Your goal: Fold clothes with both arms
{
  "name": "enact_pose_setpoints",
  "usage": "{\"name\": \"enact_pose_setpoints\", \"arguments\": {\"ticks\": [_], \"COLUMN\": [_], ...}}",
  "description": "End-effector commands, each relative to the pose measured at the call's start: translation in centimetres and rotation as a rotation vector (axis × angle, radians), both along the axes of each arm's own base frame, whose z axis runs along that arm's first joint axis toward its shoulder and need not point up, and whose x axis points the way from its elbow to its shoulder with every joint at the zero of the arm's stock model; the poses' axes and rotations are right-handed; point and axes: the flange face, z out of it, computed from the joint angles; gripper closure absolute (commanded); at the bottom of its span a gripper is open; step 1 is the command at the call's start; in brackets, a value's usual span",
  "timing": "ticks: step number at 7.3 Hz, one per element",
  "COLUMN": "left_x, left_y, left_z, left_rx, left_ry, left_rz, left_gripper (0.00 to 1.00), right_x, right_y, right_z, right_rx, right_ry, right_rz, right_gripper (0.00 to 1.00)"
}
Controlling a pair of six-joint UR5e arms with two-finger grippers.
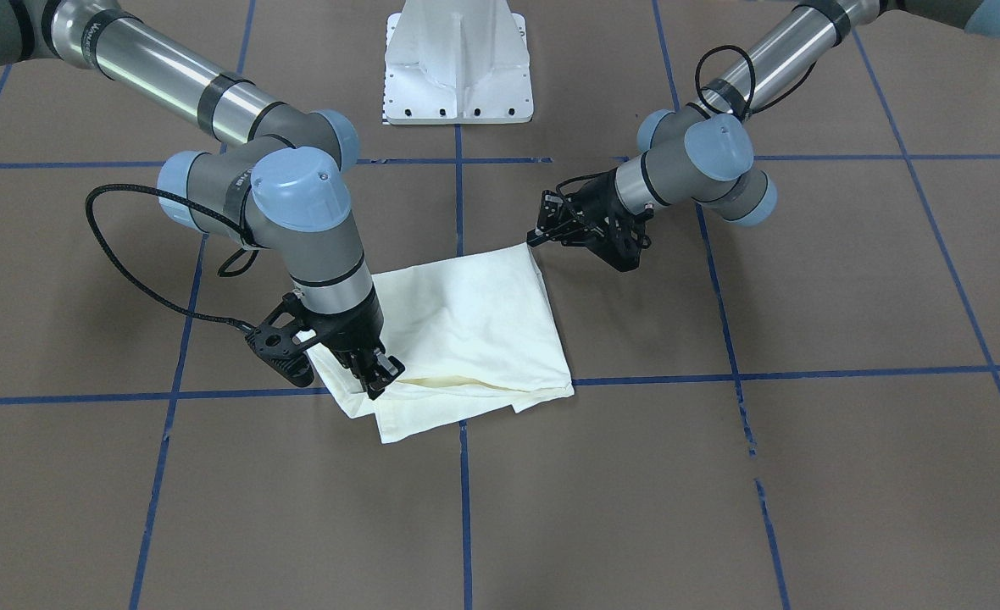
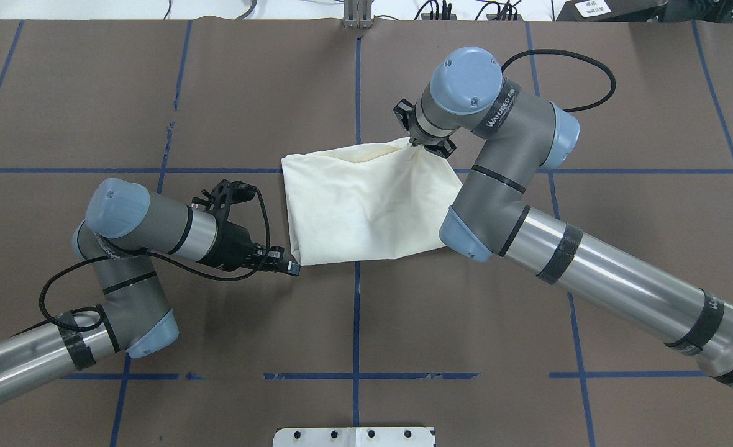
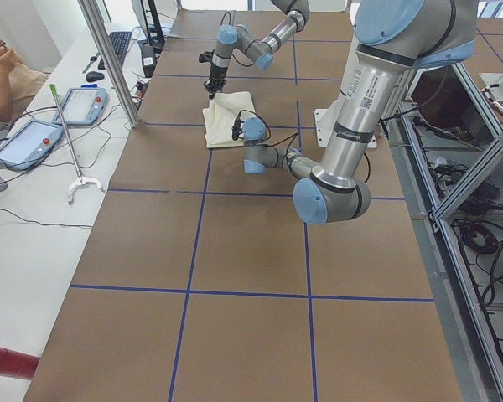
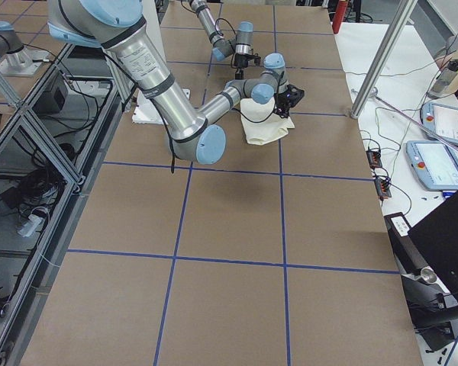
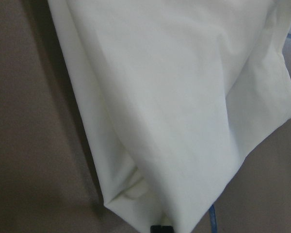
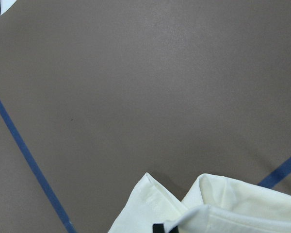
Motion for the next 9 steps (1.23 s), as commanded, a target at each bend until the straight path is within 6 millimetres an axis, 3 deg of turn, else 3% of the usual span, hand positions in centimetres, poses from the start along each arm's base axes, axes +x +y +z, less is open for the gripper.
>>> {"name": "enact_pose_setpoints", "arguments": {"ticks": [1, 3, 4, 5, 6, 8, 9], "left_x": [-1.5, -3.8, -3.3, -1.4, -0.4, 1.1, 1.0], "left_y": [0.0, -3.1, -3.9, -5.1, -6.2, -4.8, -4.6], "left_z": [-1.8, -2.8, -3.9, -5.0, -5.1, -2.9, -1.7], "left_rx": [0.011, -0.071, -0.078, -0.097, -0.100, -0.104, -0.113], "left_ry": [0.038, 0.035, 0.024, -0.001, -0.010, -0.038, -0.052], "left_rz": [0.021, -0.064, -0.074, -0.072, -0.127, -0.121, -0.121], "left_gripper": [1.00, 1.00, 1.00, 1.00, 1.00, 1.00, 1.00], "right_x": [-0.1, -0.4, -0.4, -0.4, -0.4, -0.4, -0.4], "right_y": [-0.2, -0.2, -0.3, -0.3, -0.3, -0.3, -0.3], "right_z": [0.3, 0.9, 0.8, 0.8, 0.7, 0.6, 0.6], "right_rx": [-0.001, -0.004, -0.004, -0.004, -0.003, -0.002, 0.004], "right_ry": [0.007, 0.018, 0.017, 0.017, 0.016, 0.015, 0.017], "right_rz": [-0.002, -0.008, -0.008, -0.008, -0.008, -0.008, -0.012], "right_gripper": [1.00, 1.00, 1.00, 1.00, 1.00, 1.00, 1.00]}}
